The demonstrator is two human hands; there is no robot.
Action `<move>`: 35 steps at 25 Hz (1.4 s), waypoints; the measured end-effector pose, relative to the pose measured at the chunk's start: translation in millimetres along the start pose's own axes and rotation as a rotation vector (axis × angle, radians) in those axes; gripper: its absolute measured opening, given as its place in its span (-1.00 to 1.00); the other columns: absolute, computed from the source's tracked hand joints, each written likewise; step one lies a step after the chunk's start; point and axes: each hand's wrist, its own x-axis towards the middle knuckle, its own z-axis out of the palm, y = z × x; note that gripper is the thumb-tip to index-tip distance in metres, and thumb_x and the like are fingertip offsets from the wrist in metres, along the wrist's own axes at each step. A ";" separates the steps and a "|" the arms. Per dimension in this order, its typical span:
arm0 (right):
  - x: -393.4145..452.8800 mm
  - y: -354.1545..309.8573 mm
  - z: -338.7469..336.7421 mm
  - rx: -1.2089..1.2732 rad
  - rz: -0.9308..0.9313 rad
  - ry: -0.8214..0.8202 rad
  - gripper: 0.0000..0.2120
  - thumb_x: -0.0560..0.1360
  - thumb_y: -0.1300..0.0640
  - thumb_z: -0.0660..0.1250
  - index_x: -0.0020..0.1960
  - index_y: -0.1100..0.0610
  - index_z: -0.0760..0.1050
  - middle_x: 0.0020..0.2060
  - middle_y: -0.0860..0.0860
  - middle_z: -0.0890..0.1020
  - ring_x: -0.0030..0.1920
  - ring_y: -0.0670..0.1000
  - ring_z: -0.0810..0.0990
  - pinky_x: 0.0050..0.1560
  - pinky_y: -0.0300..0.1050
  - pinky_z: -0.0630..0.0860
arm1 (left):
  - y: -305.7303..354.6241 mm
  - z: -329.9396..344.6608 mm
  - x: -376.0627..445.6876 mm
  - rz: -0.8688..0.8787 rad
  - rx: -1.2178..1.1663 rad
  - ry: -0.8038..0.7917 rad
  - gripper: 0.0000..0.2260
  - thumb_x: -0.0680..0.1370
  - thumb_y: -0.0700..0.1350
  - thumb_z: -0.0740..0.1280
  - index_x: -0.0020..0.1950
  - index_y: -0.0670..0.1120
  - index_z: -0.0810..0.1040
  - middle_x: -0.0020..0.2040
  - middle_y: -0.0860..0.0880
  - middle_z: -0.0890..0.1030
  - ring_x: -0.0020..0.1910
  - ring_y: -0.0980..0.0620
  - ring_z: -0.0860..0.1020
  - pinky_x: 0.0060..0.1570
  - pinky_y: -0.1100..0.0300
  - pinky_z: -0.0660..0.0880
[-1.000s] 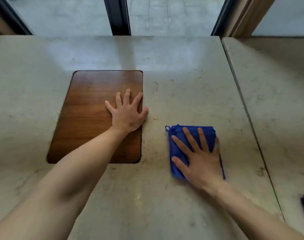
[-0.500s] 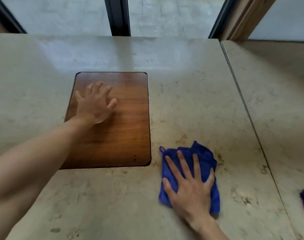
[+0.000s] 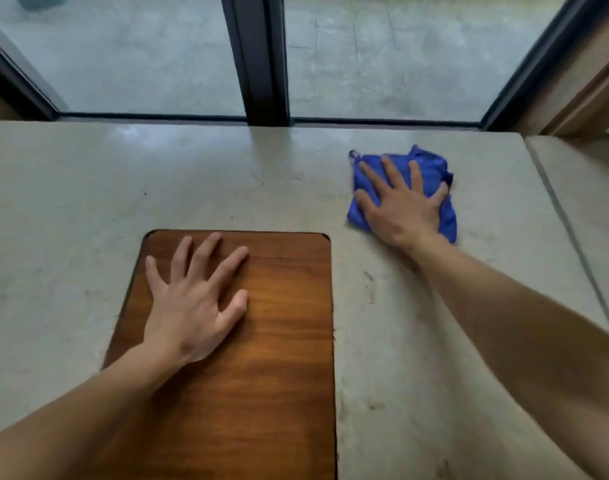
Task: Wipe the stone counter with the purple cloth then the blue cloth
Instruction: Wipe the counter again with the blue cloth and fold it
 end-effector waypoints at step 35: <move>-525.0 -159.8 69.5 0.002 -0.118 -0.066 -0.48 0.51 -0.25 0.12 0.48 -0.33 0.26 0.51 -0.17 0.32 0.46 0.11 0.32 0.17 0.31 0.32 | -92.4 -8.1 -112.6 0.016 -0.072 0.112 -0.50 0.59 0.25 0.11 0.52 0.17 0.23 0.57 -0.05 0.22 0.55 -0.12 0.14 0.39 -0.41 0.09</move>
